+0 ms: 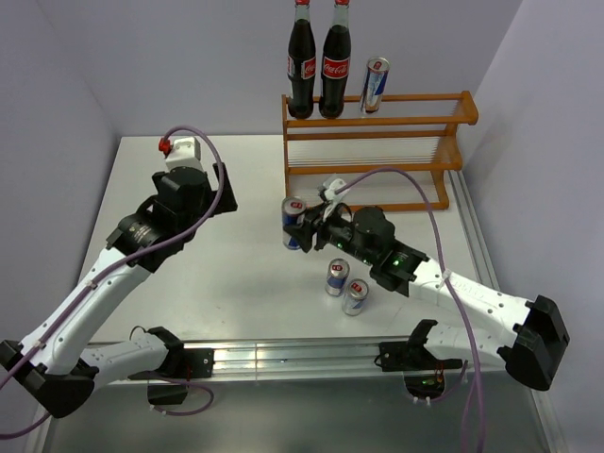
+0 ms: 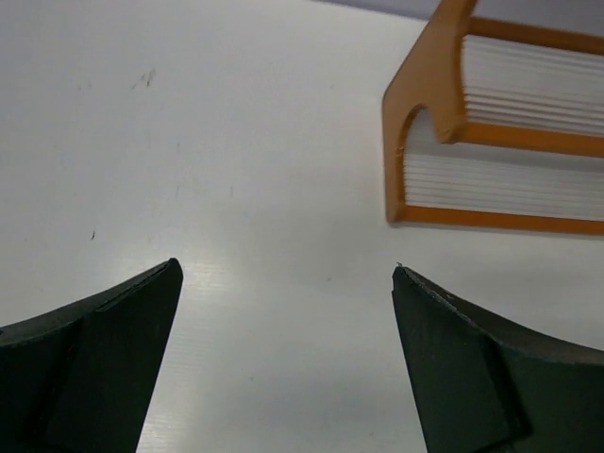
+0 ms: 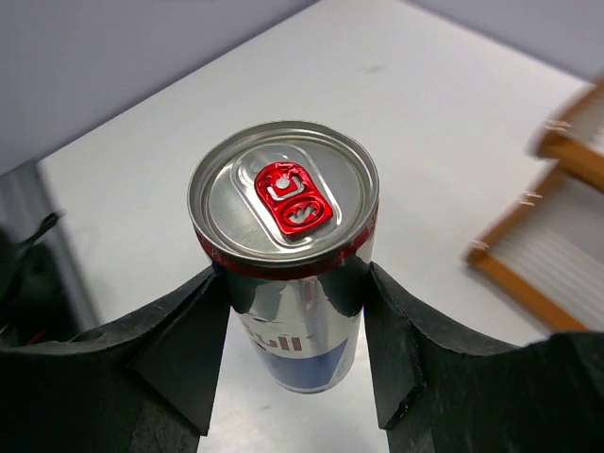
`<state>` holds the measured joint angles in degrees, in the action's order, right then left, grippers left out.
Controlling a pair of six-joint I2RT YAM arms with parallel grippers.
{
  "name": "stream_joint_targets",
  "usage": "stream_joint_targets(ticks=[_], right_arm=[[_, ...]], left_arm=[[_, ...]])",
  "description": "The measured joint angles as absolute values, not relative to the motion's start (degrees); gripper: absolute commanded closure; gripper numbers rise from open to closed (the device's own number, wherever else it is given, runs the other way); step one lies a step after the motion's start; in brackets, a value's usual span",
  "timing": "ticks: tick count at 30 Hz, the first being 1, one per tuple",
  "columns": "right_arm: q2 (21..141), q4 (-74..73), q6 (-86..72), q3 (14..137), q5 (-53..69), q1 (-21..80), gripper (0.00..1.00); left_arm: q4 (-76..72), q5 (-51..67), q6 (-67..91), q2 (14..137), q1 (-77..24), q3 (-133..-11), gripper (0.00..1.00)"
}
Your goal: Place and organize the beverage onto the shelf
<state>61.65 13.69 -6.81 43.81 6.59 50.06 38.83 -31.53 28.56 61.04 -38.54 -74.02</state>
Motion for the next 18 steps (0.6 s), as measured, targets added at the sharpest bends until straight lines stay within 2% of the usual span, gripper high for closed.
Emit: stream_joint_targets(ticks=[8, 18], right_arm=[[60.9, 12.95, -5.69, 45.78, -2.28, 37.6, 1.0], [61.3, 12.49, -2.17, 55.27, -3.79, 20.12, 1.0]], left_arm=[[35.64, -28.03, 27.7, 61.01, -31.24, -66.94, 0.0], [33.61, -27.42, 25.78, 60.34, -30.33, -63.57, 0.0]])
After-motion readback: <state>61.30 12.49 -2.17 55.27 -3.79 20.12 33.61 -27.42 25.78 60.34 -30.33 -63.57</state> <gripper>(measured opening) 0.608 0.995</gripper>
